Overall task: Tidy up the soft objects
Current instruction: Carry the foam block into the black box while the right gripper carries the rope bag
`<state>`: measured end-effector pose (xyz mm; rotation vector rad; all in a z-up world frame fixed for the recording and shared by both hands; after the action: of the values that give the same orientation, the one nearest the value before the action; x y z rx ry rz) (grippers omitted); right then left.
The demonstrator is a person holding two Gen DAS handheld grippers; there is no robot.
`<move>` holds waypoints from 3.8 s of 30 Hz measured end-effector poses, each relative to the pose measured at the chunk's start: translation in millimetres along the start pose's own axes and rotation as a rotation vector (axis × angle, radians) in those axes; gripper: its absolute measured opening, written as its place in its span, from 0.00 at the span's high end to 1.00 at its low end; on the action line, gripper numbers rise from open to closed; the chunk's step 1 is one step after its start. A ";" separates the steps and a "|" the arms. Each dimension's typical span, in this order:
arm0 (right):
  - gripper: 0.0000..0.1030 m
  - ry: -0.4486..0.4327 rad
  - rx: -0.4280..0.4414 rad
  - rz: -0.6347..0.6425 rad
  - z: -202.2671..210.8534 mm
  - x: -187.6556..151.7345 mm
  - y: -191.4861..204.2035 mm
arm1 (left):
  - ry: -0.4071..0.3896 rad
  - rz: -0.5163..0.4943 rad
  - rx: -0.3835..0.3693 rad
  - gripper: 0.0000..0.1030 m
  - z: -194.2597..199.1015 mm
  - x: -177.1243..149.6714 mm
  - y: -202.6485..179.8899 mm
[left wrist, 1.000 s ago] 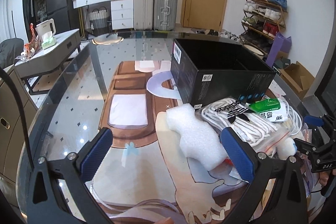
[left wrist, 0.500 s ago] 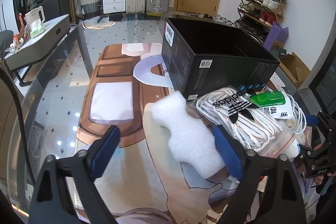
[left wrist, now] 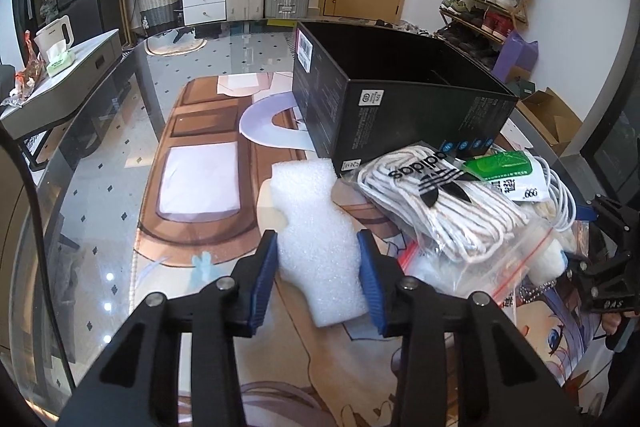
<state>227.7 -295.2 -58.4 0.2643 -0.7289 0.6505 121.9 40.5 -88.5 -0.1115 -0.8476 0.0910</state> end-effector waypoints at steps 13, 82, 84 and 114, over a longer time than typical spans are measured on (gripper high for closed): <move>0.59 -0.044 -0.030 -0.015 18.9 -9.8 -0.7 | -0.062 0.003 0.003 0.64 22.6 4.8 0.1; 0.62 -0.273 0.016 -0.068 -7.3 173.7 -4.3 | -0.230 -0.089 -0.092 0.63 -6.1 120.0 -44.4; 0.62 -0.265 0.017 -0.064 -13.7 173.3 -4.7 | -0.224 -0.089 -0.098 0.63 -11.0 119.7 -44.6; 0.62 -0.166 0.018 0.056 -87.0 174.0 14.2 | -0.149 -0.215 -0.032 0.62 -50.6 110.6 -44.5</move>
<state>362.8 -166.5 -1.4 0.3178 -0.8926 0.6944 234.4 7.1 -33.6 -0.0436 -1.0051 -0.1178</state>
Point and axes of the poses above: each gripper's, at about its wrist camera, not at the fingertips, and z roughly against the way its jaws point, y to its left, x to its top, the point moved 8 cm from there along -z, roughly the way its jaws point, and after that the axes turned 8 degrees about -y, right-handed, at the moved point
